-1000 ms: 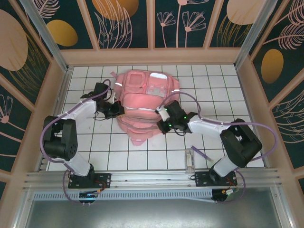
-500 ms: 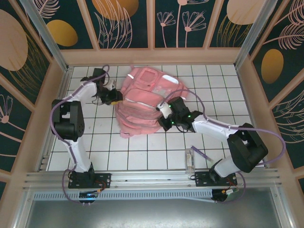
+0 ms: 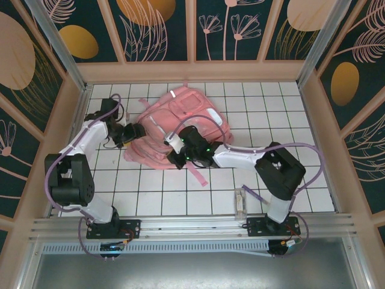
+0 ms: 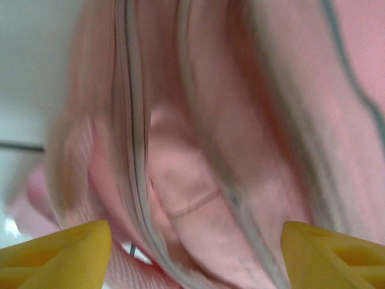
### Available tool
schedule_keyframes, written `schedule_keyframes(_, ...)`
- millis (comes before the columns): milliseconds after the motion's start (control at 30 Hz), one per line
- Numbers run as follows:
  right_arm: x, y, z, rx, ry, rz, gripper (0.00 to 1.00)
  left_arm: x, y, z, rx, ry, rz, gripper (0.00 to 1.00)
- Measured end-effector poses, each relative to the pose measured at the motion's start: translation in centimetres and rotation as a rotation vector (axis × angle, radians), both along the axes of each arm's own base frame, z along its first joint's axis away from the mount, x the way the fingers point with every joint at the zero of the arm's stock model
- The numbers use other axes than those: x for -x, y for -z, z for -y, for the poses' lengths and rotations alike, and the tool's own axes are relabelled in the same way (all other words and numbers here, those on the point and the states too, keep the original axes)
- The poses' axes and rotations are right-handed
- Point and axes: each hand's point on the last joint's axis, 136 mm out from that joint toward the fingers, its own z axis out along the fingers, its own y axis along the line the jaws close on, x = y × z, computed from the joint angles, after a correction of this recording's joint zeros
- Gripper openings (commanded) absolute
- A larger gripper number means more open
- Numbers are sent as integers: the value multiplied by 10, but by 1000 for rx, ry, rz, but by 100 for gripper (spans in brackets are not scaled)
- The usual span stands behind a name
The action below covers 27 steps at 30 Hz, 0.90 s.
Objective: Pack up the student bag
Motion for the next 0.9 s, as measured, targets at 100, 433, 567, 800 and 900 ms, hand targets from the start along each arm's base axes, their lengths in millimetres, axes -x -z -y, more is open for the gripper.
schedule_keyframes(100, 3, 2, -11, -19, -11, -1, 0, 13, 5, 4, 26, -31, -24, 71)
schedule_keyframes(433, 10, 12, -26, -46, -19, -15, 0, 9, 16, 27, 97, -113, 5, 32)
schedule_keyframes(567, 12, 15, -27, -40, -3, -21, 0, 11, 26, 30, 112, -139, 1, 0)
schedule_keyframes(800, 8, 23, -16, 63, 20, 19, 3, 10, 27, 32, 74, -84, 6, 0)
schedule_keyframes(900, 3, 24, -1, 114, 28, 20, 4, 13, 31, 39, 96, -41, -10, 0)
